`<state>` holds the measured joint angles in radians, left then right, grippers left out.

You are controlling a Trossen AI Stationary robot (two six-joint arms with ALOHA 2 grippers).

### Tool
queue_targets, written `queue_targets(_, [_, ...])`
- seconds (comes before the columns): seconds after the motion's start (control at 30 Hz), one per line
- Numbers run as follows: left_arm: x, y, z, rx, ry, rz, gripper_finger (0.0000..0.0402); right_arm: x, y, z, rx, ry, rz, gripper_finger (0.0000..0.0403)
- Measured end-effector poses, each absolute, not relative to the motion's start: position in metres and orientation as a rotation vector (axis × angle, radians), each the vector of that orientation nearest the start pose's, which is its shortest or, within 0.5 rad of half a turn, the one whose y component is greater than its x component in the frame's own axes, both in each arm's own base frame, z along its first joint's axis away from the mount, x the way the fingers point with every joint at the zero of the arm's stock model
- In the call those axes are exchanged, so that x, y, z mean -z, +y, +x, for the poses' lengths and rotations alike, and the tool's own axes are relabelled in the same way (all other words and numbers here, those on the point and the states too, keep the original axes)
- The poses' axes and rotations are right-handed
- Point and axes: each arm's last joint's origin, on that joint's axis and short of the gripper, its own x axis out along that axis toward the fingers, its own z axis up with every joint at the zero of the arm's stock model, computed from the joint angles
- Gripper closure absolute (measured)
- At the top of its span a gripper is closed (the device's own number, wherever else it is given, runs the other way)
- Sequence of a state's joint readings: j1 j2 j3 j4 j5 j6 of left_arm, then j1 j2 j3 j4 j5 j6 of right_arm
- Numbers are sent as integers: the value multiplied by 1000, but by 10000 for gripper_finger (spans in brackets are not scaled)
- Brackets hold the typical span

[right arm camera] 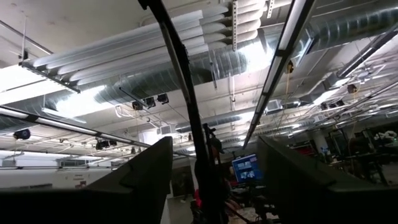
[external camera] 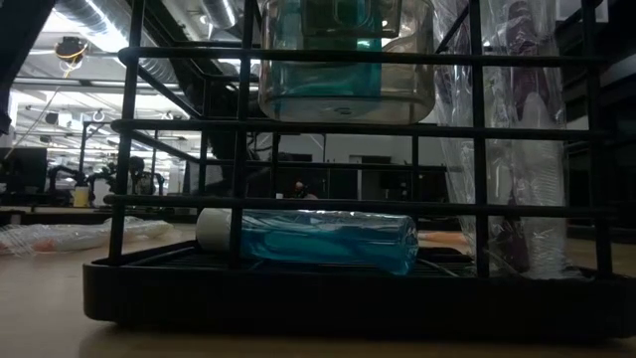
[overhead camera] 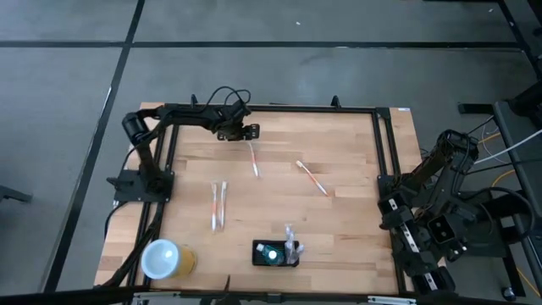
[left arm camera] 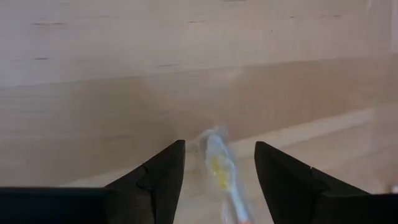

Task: Pick & Place toothbrushing station
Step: Put the orange toothbrush into the mesh organizer

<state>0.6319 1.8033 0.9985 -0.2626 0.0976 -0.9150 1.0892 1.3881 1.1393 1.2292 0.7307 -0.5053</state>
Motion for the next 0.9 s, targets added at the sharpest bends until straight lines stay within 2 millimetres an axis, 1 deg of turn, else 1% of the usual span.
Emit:
queue_targets(0.13, [-131,204,276,-944,746,-1237,221,-435,231,147,-142,-650,303,168])
queue_targets(0.2, [-129,206,275,-916,774,-1220,244,-435,231,148,-140,-650,307,168])
queue_targets(0.27, [-129,206,274,-892,791,-1187,290,-435,230,149,-139,-651,314,168])
queue_targets(0.33, [-133,205,272,-869,799,-1146,353,-435,230,150,-134,-650,310,168])
queue_targets(0.37, [-135,205,272,-852,795,-1129,376,-434,230,150,-134,-649,309,168])
queue_targets(0.4, [-141,204,273,-833,779,-1115,386,-434,230,151,-133,-650,309,168])
queue_targets(0.47, [-158,201,274,-753,731,-1094,396,-434,230,150,-134,-650,310,168])
queue_targets(0.53, [-178,191,276,-683,692,-1061,398,-433,231,151,-135,-648,306,168])
queue_targets(0.57, [-190,183,278,-652,673,-1037,399,-433,232,151,-136,-645,302,168])
queue_targets(0.63, [-219,160,280,-566,621,-975,399,-433,232,151,-139,-646,303,168])
queue_targets(0.7, [-250,129,281,-487,557,-904,399,-432,234,152,-154,-654,301,168])
queue_targets(0.8, [-287,70,277,-395,476,-830,399,-432,236,150,-186,-669,292,168])
queue_targets(0.9, [-314,4,267,-319,380,-768,400,-432,236,150,-192,-672,283,168])
